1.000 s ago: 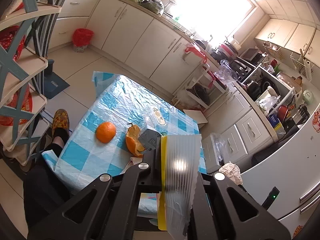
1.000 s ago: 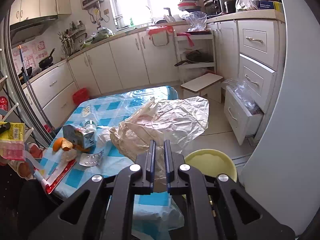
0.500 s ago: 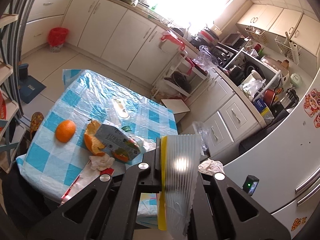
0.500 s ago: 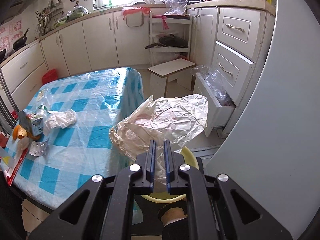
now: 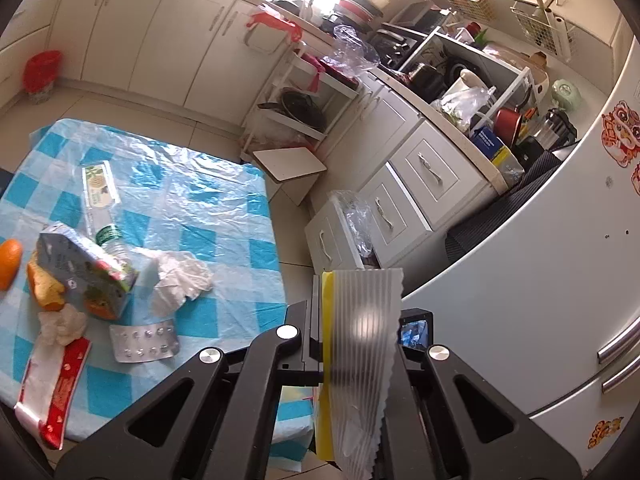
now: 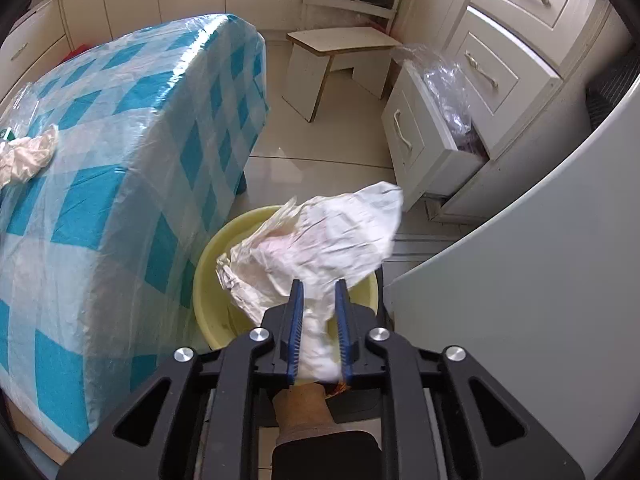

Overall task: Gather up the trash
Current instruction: 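Carry both items to the yellow bucket and release them inside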

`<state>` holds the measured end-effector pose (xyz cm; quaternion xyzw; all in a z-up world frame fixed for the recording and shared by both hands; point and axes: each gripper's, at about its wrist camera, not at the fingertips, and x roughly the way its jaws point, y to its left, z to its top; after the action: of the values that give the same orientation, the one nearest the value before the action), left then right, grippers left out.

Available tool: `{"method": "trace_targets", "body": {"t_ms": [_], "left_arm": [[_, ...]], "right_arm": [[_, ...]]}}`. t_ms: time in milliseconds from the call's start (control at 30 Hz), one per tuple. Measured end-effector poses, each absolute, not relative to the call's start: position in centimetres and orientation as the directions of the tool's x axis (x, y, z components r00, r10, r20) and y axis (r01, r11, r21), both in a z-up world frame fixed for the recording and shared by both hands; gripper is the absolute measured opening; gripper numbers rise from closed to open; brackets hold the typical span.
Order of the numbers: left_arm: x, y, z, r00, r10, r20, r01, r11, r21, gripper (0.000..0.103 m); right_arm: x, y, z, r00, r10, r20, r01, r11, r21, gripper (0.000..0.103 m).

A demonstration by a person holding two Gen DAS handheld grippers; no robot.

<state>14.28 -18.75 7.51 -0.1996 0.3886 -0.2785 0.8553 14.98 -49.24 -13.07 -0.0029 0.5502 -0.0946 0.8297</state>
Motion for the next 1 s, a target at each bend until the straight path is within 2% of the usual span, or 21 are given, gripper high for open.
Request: {"method": "trace_targets", "body": {"t_ms": [67, 200, 300, 400, 567, 600, 667, 733, 800, 1000], "left_arm": [[14.9, -21.3, 6.9, 0.525, -0.641, -0.56, 0.336, 0.761, -0.555, 0.001], [16.4, -26.1, 4.0, 0.476, -0.645, -0.598, 0.341, 0.762, -0.55, 0.001], [17.5, -29.6, 0.8, 0.434, -0.634, -0.64, 0.329, 0.773, -0.543, 0.001], [18.5, -33.0, -2.7, 0.393, -0.608, -0.69, 0.315, 0.794, -0.521, 0.001], [20.0, -37.2, -7.5, 0.333, -0.56, -0.758, 0.3, 0.826, -0.478, 0.001], [20.3, -37.7, -8.2, 0.321, -0.548, -0.772, 0.298, 0.832, -0.467, 0.004], [20.6, -38.4, -9.3, 0.308, -0.525, -0.793, 0.29, 0.846, -0.447, 0.016], [20.7, -38.5, -9.7, 0.309, -0.511, -0.802, 0.287, 0.854, -0.434, 0.04], [20.6, -38.1, -9.5, 0.326, -0.506, -0.799, 0.291, 0.858, -0.424, 0.046], [18.8, -34.1, -6.4, 0.381, -0.511, -0.77, 0.309, 0.856, -0.415, 0.052]], "right_arm": [[15.2, -50.7, -12.4, 0.405, -0.11, -0.908, 0.21, 0.977, -0.024, 0.051], [14.2, -53.9, -9.4, 0.54, -0.039, -0.841, 0.326, 0.931, 0.165, 0.054], [13.1, -55.2, -6.9, 0.649, -0.041, -0.76, 0.369, 0.89, 0.267, 0.063], [12.4, -55.9, -5.2, 0.721, -0.052, -0.691, 0.377, 0.867, 0.327, 0.066], [12.9, -56.7, -4.3, 0.764, -0.034, -0.644, 0.362, 0.849, 0.385, 0.067], [13.0, -56.7, -4.2, 0.768, -0.032, -0.64, 0.36, 0.848, 0.39, 0.067], [13.1, -56.8, -4.1, 0.775, -0.03, -0.631, 0.359, 0.843, 0.401, 0.068], [13.2, -56.8, -4.0, 0.776, -0.027, -0.63, 0.36, 0.839, 0.407, 0.068], [13.2, -56.6, -4.0, 0.778, -0.024, -0.628, 0.356, 0.84, 0.409, 0.069], [13.6, -55.7, -3.9, 0.778, -0.033, -0.628, 0.349, 0.854, 0.387, 0.071]]}}
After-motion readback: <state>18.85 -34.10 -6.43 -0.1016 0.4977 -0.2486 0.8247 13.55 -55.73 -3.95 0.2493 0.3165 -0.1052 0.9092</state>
